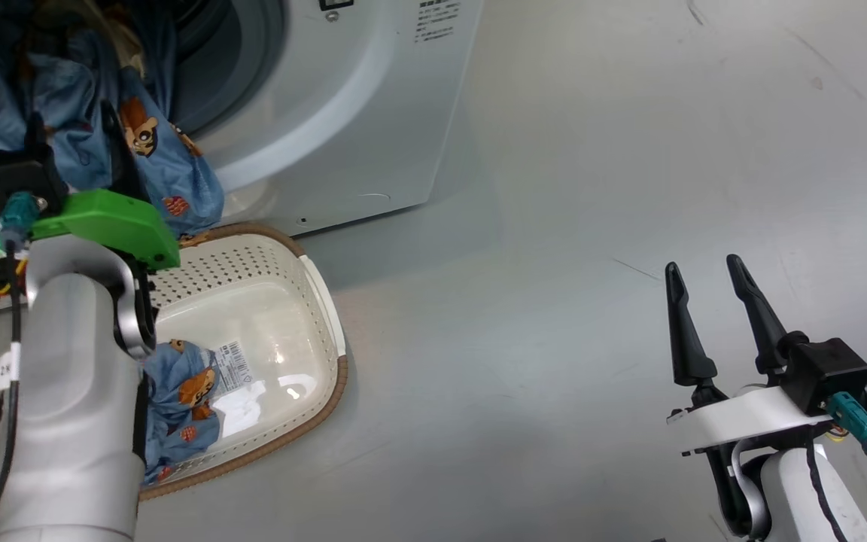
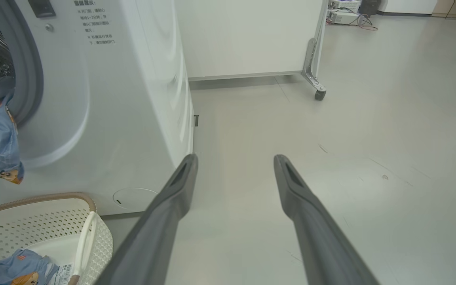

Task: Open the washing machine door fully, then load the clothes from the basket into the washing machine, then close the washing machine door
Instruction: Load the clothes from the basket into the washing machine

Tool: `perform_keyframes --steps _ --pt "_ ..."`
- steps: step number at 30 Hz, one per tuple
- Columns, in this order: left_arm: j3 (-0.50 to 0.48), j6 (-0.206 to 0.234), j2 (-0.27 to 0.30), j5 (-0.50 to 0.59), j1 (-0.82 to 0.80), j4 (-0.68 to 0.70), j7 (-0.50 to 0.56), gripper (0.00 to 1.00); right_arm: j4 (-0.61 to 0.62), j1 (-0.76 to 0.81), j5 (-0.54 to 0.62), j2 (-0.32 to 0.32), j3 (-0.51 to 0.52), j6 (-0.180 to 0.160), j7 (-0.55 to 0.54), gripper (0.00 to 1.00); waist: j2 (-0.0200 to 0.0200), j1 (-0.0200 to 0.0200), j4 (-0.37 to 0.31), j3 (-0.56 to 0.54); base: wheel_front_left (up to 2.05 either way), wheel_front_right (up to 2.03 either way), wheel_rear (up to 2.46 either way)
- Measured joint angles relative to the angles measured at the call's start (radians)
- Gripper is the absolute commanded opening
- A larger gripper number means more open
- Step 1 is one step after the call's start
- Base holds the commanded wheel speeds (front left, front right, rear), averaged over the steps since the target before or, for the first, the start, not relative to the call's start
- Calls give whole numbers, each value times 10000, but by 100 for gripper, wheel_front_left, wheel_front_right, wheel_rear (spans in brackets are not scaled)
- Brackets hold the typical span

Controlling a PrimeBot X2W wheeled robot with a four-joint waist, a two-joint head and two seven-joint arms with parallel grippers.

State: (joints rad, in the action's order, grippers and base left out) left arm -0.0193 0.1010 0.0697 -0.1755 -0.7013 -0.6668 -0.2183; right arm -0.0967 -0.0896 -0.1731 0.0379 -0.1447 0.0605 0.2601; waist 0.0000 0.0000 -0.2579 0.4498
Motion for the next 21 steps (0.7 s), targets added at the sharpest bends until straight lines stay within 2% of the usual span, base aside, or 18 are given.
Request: perform_keyframes --steps 4,11,21 --pt "249 -159 -221 -15 779 272 -127 100 52 -11 105 127 234 4 0 100 0 0 441 -76 0 0 0" --pt "487 -395 -234 -40 1916 777 -272 100 52 -8 362 288 470 111 0 100 0 0 1168 -260 0 0 0" --pt "573 -443 -313 -500 3605 1747 -307 100 38 215 510 364 746 211 0 100 0 0 1905 -700 0 0 0"
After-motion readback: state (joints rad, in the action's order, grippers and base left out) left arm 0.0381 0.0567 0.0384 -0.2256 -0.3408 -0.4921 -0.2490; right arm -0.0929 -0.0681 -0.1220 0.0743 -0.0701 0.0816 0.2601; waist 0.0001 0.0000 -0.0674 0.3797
